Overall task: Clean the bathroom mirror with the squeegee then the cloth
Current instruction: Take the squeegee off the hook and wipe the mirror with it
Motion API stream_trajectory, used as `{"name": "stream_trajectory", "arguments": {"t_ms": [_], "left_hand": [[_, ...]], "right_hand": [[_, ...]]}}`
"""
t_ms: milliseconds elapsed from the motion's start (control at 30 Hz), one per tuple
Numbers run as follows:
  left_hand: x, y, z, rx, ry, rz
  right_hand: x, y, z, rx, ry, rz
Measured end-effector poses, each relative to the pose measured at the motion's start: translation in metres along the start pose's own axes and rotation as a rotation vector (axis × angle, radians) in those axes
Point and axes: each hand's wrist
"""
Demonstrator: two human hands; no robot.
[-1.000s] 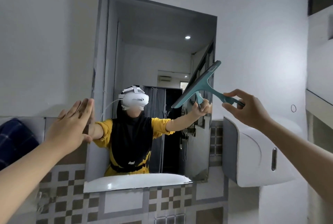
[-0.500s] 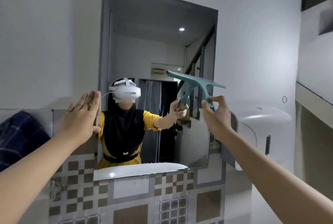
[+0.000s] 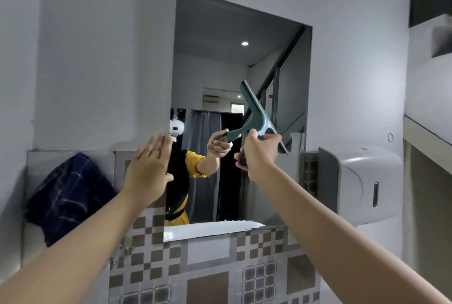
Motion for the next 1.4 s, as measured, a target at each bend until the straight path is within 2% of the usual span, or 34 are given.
{"name": "stream_trajectory", "arguments": {"t_ms": [67,233,467,600,900,1100,1400], "left_hand": [[-0.006,-0.006,-0.007,-0.034,0.002,0.045],[-0.014,-0.015,-0.024,-0.044,0.006,-0.033],[-0.021,-0.01,-0.037,-0.016,-0.028,-0.094],[-0.024,-0.01,-0.04,-0.007,-0.011,-0.075],[-0.029,-0.01,-0.046,-0.016,0.003,-0.051],[-0.03,-0.008,-0.045,-0.007,-0.002,-0.056],[-0.031,-0.005,-0.045,0.01,-0.018,0.022]], "right_hand": [[-0.019,0.002,-0.017,0.006,-0.043,-0.021],[-0.057,0.009,-0.065,0.094,-0.215,-0.066],[-0.071,0.029,-0.09,0.197,-0.222,-0.13],[-0.05,0.043,-0.087,0.281,-0.279,-0.251],[0.028,0.048,-0.023,0.742,-0.272,-0.798],[0.075,0.029,0.022,0.864,-0.293,-0.977],[0.146,0.021,0.085,0.938,-0.354,-1.063]]}}
Point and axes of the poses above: each hand's wrist, its own z-axis towards the middle knuckle, its own x-axis out of the back of the hand, y = z × x, and after that the axes turned 3 degrees about x, right-handed
